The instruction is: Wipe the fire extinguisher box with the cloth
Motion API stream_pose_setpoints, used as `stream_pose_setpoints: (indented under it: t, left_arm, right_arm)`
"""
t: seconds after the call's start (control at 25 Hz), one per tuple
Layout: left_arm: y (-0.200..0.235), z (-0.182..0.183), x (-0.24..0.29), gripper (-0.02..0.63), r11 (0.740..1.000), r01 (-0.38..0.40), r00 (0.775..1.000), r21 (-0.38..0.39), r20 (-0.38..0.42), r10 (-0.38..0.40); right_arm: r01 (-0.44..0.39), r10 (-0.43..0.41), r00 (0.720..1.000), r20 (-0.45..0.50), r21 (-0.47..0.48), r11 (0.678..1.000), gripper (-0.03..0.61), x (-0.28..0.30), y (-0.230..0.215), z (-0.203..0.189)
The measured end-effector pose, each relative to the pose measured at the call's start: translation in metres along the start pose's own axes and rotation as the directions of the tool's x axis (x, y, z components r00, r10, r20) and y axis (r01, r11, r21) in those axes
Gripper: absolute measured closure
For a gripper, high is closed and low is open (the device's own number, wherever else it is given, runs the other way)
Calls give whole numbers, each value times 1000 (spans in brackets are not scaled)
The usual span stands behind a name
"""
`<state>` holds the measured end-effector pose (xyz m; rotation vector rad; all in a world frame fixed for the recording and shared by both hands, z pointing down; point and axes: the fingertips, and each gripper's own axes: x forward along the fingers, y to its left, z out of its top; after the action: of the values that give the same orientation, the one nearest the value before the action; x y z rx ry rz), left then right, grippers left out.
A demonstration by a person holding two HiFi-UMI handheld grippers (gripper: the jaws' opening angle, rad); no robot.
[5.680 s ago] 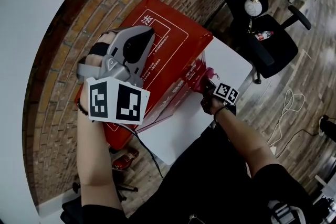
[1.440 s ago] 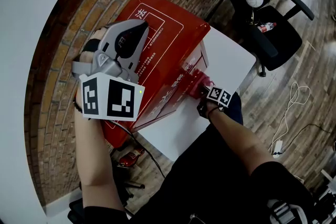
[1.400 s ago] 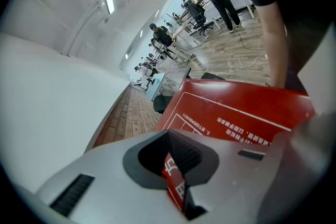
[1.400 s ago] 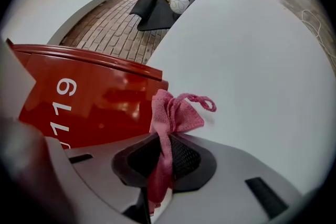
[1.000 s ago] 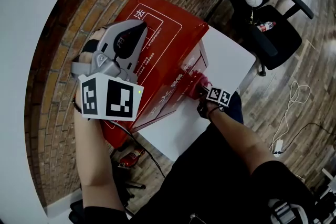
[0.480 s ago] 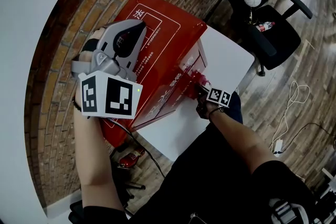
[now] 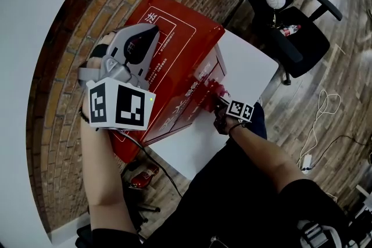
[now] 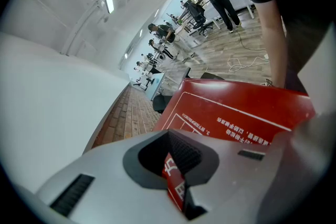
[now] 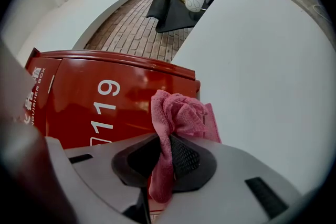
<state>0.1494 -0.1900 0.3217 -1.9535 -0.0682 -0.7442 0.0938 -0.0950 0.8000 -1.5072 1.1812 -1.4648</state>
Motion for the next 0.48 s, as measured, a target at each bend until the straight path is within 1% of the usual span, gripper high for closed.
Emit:
stream_pose_setpoints:
  t: [0.48]
  left_arm:
    - [0, 0, 0, 586, 1000, 0, 1000, 1, 0, 0]
  right_arm:
    - [-52, 53, 998, 21, -9, 999, 514, -11, 31, 2]
